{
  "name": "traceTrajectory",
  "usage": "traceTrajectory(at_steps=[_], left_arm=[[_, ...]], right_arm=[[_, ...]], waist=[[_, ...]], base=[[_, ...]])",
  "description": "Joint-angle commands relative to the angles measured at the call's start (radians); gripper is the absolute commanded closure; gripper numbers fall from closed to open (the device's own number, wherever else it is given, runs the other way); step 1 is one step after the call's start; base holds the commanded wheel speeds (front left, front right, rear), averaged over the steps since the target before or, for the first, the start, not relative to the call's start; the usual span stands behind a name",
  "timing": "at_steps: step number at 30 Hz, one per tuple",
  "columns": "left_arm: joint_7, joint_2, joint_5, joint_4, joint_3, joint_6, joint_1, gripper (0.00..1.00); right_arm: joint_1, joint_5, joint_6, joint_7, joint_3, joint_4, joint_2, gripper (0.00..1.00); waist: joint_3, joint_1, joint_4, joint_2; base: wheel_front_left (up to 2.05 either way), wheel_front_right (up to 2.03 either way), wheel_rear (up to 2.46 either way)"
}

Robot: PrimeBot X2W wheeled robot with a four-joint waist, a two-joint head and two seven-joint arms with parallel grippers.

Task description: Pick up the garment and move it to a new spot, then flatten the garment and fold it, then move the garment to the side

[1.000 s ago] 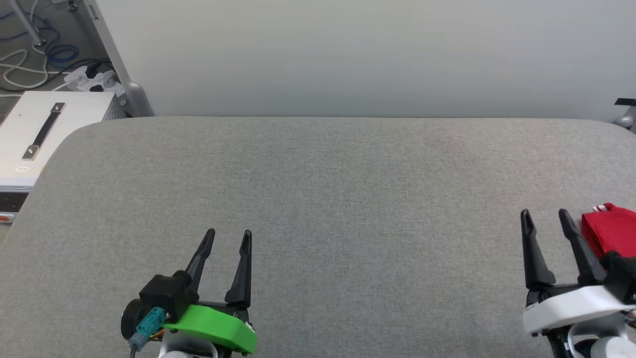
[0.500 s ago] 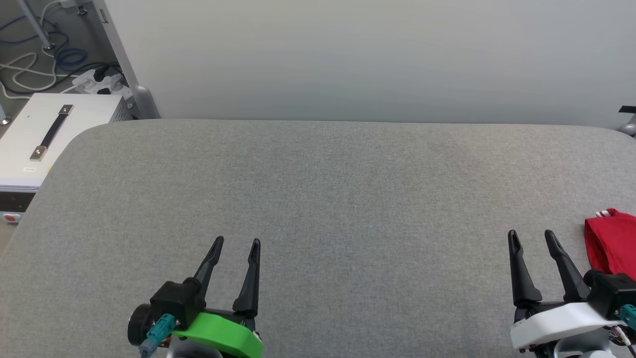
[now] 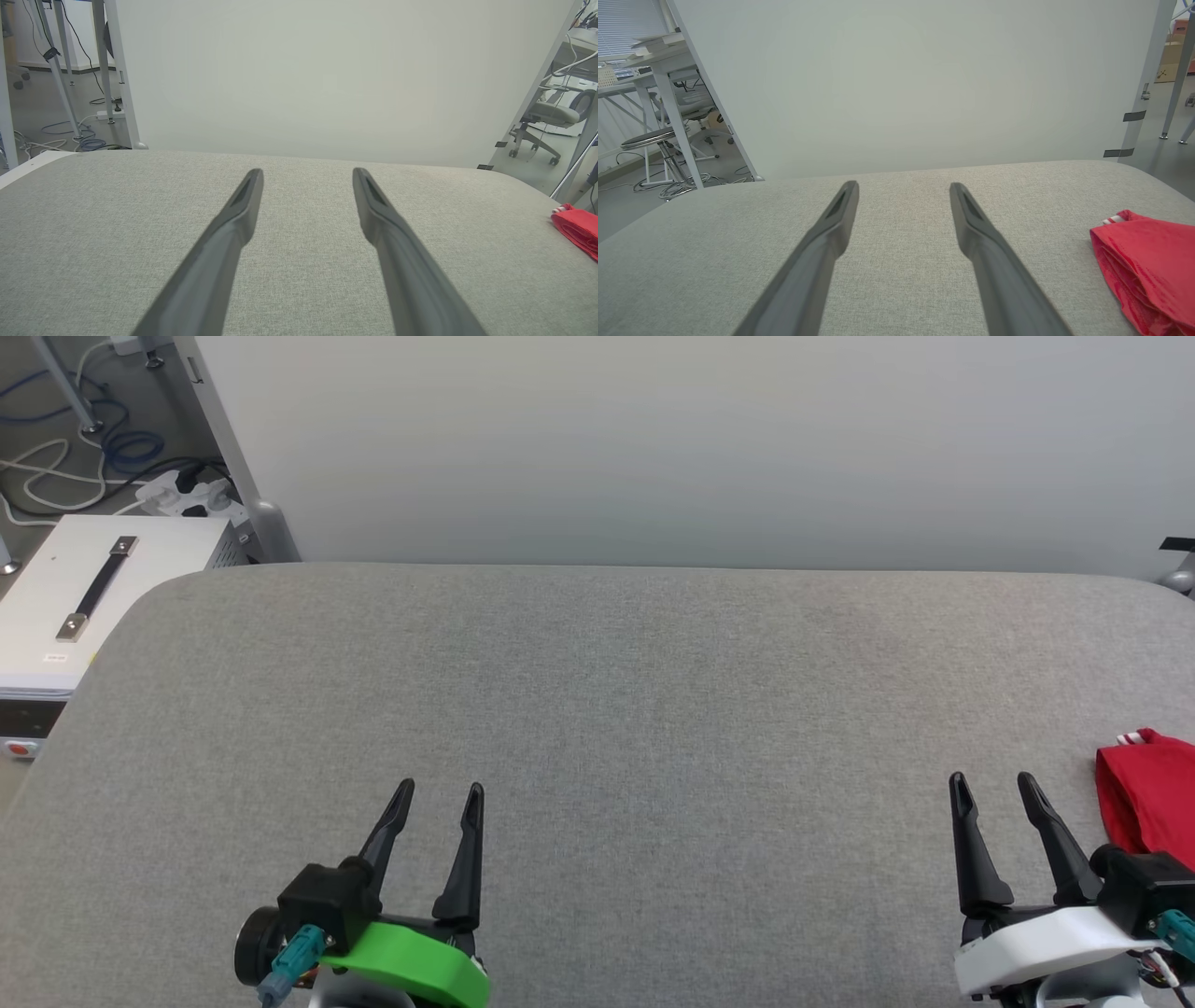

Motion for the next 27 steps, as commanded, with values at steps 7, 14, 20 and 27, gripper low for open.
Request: traceTrajectory(at_steps=[7, 14, 20, 27], left_arm=[[-0.006, -0.008, -0.009, 0.003, 0.009, -0.003, 0.014, 0.00], [-0.006, -0.009, -0.011, 0.008, 0.011, -0.003, 0.013, 0.00], [0.002, -0.001, -0.007, 0.004, 0.011, 0.000, -0.001, 1.00], [0.014, -0.001, 0.003, -0.001, 0.017, 0.006, -0.002, 1.00]], right_arm=[[-0.013, 0.002, -0.001, -0.010, 0.009, 0.005, -0.005, 0.00], [-0.015, 0.004, -0.001, -0.011, 0.011, 0.008, -0.007, 0.00], [0.000, 0.000, 0.000, -0.007, 0.010, 0.006, -0.001, 1.00], [-0.002, -0.013, 0.000, 0.005, 0.009, 0.001, 0.003, 1.00]], waist=[[0.000, 0.0001, 0.000, 0.0000], [-0.001, 0.0001, 0.000, 0.0000], [0.000, 0.0001, -0.001, 0.0000], [0.002, 0.0001, -0.003, 0.0000]], base=[[0.00, 0.00, 0.00], [0.00, 0.00, 0.00], [0.00, 0.00, 0.00], [0.00, 0.00, 0.00]])
